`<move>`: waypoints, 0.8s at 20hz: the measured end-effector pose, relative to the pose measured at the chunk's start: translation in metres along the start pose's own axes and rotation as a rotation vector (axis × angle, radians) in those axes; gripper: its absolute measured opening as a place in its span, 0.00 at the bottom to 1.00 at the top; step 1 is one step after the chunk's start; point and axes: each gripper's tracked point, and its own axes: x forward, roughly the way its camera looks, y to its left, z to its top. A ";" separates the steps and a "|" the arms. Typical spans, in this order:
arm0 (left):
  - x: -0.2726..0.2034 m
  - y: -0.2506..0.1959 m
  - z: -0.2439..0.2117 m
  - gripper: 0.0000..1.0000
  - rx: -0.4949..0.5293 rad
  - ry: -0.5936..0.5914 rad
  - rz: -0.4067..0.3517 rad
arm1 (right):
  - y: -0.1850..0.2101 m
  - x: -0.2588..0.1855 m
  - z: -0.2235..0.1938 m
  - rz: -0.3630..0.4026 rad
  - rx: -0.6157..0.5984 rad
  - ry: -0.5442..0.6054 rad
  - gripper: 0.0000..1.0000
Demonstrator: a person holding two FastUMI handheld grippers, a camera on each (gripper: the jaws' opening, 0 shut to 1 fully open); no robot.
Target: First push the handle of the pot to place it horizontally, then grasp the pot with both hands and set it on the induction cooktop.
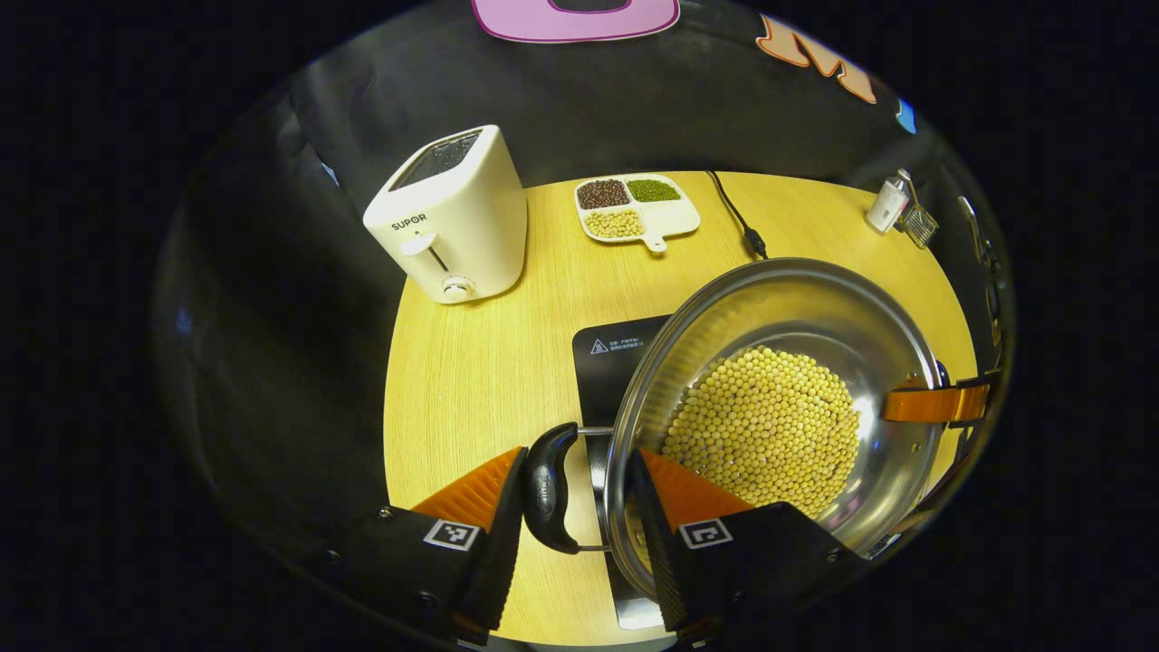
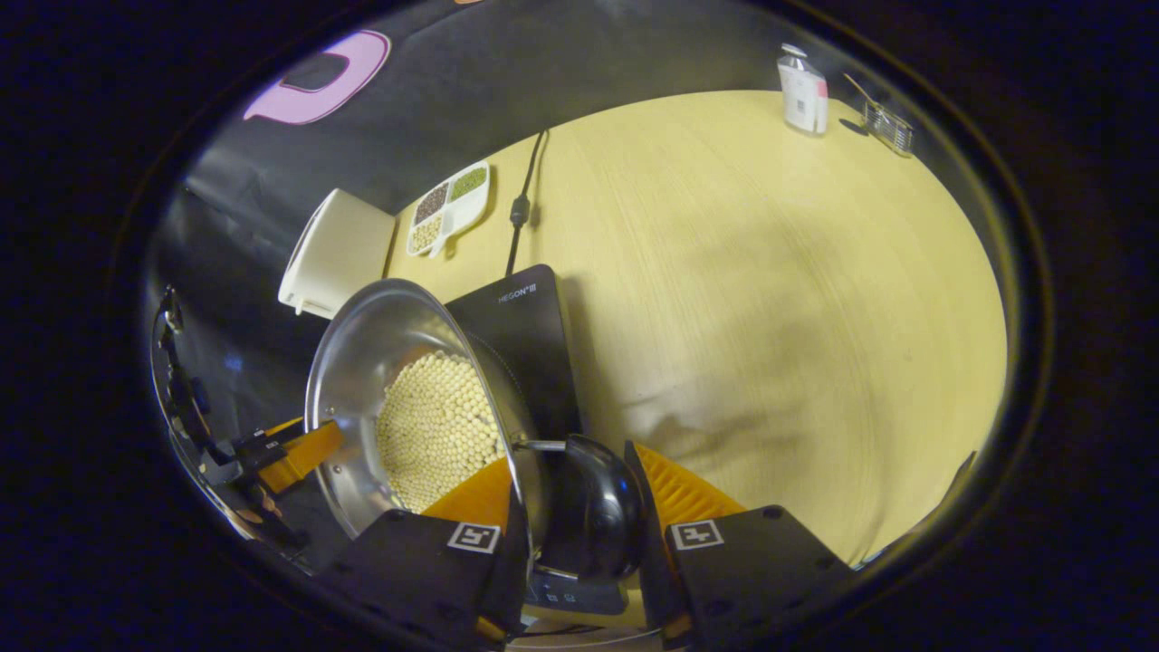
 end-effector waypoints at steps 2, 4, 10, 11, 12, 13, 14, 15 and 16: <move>0.000 0.000 -0.001 0.66 -0.010 0.002 0.001 | 0.000 0.000 0.001 0.010 -0.008 -0.006 0.54; -0.002 0.001 -0.002 0.66 -0.018 -0.002 0.001 | 0.001 0.000 0.001 0.017 -0.017 -0.009 0.54; -0.004 -0.001 -0.003 0.69 -0.049 -0.024 -0.003 | 0.000 0.001 0.002 0.023 -0.031 -0.018 0.57; -0.005 0.002 -0.004 0.70 -0.055 -0.026 0.006 | -0.002 0.001 0.002 0.012 -0.033 -0.018 0.55; -0.007 0.004 -0.004 0.70 -0.064 -0.033 0.016 | -0.005 0.001 0.001 0.007 -0.038 -0.019 0.56; -0.009 0.010 0.000 0.72 -0.072 -0.058 0.041 | -0.009 -0.001 0.001 -0.004 -0.045 -0.019 0.65; -0.010 0.013 0.002 0.86 -0.086 -0.082 0.062 | -0.015 -0.004 0.002 -0.017 -0.049 -0.032 0.76; -0.015 0.015 0.000 1.00 -0.104 -0.087 0.077 | -0.019 -0.011 0.004 -0.018 -0.052 -0.057 0.88; -0.022 0.015 -0.001 0.97 -0.113 -0.095 0.073 | -0.021 -0.019 0.007 -0.012 -0.049 -0.082 1.00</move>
